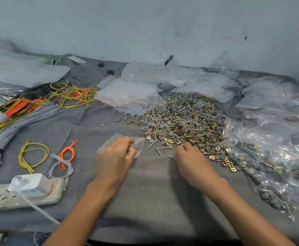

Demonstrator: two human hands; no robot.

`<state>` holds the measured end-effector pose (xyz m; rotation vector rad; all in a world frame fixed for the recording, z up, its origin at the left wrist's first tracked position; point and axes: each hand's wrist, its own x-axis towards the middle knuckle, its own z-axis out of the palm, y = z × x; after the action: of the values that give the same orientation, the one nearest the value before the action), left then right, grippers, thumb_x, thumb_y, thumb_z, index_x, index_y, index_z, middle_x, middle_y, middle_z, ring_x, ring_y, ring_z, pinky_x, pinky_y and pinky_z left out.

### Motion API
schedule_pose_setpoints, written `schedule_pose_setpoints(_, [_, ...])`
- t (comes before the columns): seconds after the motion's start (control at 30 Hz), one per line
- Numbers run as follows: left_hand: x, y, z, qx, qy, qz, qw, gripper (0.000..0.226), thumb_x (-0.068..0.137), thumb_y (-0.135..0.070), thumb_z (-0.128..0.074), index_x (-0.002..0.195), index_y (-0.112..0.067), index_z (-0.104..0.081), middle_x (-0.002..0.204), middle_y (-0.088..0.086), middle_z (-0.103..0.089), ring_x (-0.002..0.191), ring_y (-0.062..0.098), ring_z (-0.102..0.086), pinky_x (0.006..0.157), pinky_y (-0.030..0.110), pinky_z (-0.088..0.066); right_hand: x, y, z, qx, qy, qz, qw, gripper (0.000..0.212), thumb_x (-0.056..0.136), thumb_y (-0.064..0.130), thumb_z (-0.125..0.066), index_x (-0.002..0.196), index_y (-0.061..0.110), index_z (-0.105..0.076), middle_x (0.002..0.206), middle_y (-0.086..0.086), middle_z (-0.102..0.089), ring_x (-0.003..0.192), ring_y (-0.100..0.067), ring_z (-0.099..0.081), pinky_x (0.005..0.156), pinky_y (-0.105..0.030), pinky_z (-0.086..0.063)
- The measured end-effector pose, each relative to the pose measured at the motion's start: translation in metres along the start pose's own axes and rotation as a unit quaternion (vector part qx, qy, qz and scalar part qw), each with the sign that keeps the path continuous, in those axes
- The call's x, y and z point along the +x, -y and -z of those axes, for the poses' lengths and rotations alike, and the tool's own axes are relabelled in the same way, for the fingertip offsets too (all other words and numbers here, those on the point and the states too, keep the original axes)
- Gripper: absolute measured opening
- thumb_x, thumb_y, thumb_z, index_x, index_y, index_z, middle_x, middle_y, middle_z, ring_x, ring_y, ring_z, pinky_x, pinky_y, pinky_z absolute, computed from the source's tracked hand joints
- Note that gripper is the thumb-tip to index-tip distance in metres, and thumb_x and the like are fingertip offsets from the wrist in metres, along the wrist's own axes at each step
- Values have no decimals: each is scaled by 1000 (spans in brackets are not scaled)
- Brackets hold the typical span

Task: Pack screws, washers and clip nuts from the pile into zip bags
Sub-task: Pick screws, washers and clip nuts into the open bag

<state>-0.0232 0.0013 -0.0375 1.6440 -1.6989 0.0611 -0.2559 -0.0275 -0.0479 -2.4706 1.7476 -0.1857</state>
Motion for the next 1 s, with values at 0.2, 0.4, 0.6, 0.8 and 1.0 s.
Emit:
schedule_pose_setpoints(0.2, [-6,0,-11,-25,64,57,996,20,83,-9,-67,101,-19,-69,82,5,-69,76,34,-64,65,44,-53,30,26,4,75,1,-3,997,14,102,19,-43,99,9,-53,101,-9,-54,92,-32,-53,74,-40,-39])
schedule_pose_setpoints(0.4, [-8,-2,-15,-45,72,70,994,23,86,-11,-63,108,-17,-69,84,11,-68,79,34,-63,67,44,-49,48,40,-8,-1,14,30,999,19,103,20,-49,115,6,-51,118,-14,-54,108,-35,-55,89,-44,-46])
schedule_pose_setpoints(0.6, [-7,-1,-16,-49,66,72,994,24,87,-12,-63,110,-18,-68,86,10,-69,81,32,-63,68,42,-48,54,25,-5,-117,-33,123,985,22,98,0,-44,118,6,-47,121,-14,-50,108,-31,-50,84,-33,-36])
schedule_pose_setpoints(0.8, [-7,0,-18,-52,82,78,992,26,88,-14,-62,113,-19,-67,85,7,-69,82,30,-64,69,43,-49,62,16,0,-194,-1,191,962,17,104,7,-41,117,9,-52,118,-11,-53,108,-30,-49,94,-37,-41])
schedule_pose_setpoints(1.0, [-7,0,-18,-58,92,79,991,28,89,-14,-60,116,-18,-66,84,7,-68,81,30,-62,70,43,-48,57,12,2,-248,2,231,941,20,102,15,-45,112,10,-62,111,-9,-60,103,-28,-54,93,-38,-44])
